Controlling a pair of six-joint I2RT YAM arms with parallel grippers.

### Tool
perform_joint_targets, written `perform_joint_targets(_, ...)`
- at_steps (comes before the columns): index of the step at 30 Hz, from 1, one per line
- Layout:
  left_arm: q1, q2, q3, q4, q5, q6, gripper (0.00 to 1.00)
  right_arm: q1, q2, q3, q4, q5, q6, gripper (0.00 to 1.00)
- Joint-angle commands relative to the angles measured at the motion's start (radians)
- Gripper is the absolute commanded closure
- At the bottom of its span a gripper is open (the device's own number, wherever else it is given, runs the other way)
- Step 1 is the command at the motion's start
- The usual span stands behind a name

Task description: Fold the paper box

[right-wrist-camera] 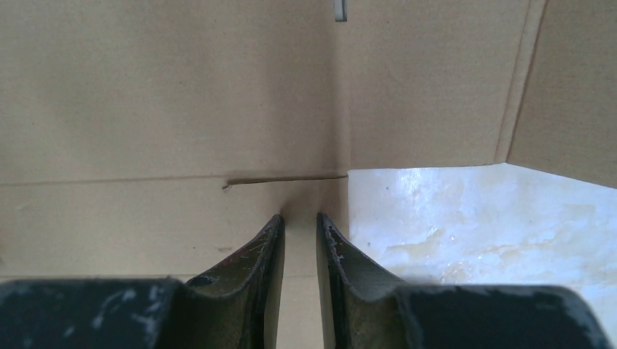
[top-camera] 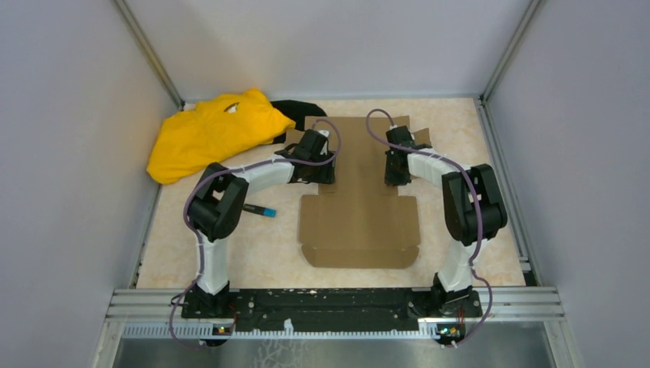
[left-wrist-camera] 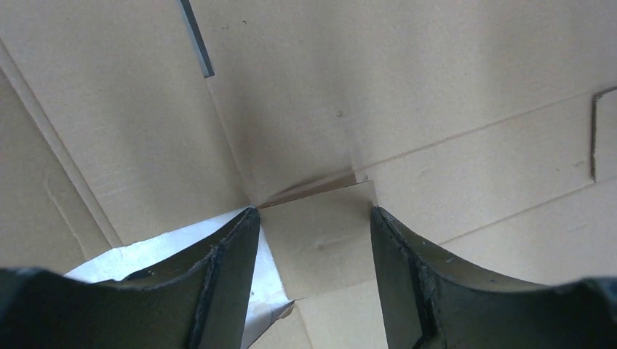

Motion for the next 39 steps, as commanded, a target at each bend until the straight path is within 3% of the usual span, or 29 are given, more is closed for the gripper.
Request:
perform_joint_targets(1,-0.032,0.086,0.023,-0.128,-0.109,0.013,0.36,0.033,0.078,0.008,-0.019,0.102,-0.012,0.77)
perform_joint_targets(11,-0.075,0.123,0.044,-0.207,-0.242,0.008,0.39,0.057,0.102,0.0,-0.023,0.135,-0.005,0.77)
perform_joint_targets(20,-0.075,0.113,0.043,-0.241,-0.273,-0.002,0.39,0.059,0.083,-0.006,-0.035,0.12,-0.005,0.77)
perform_joint_targets(29,-0.076,0.022,-0.063,-0.223,-0.287,-0.021,0.37,0.088,0.034,-0.006,-0.058,0.091,0.004,0.76)
perform_joint_targets(33,-0.074,-0.052,-0.096,-0.219,-0.284,-0.016,0.31,0.094,-0.01,0.007,-0.082,0.07,0.014,0.75)
perform_joint_targets(39,-0.041,-0.152,0.117,-0.331,-0.268,0.043,0.21,0.091,-0.123,0.187,-0.186,0.025,-0.013,0.66)
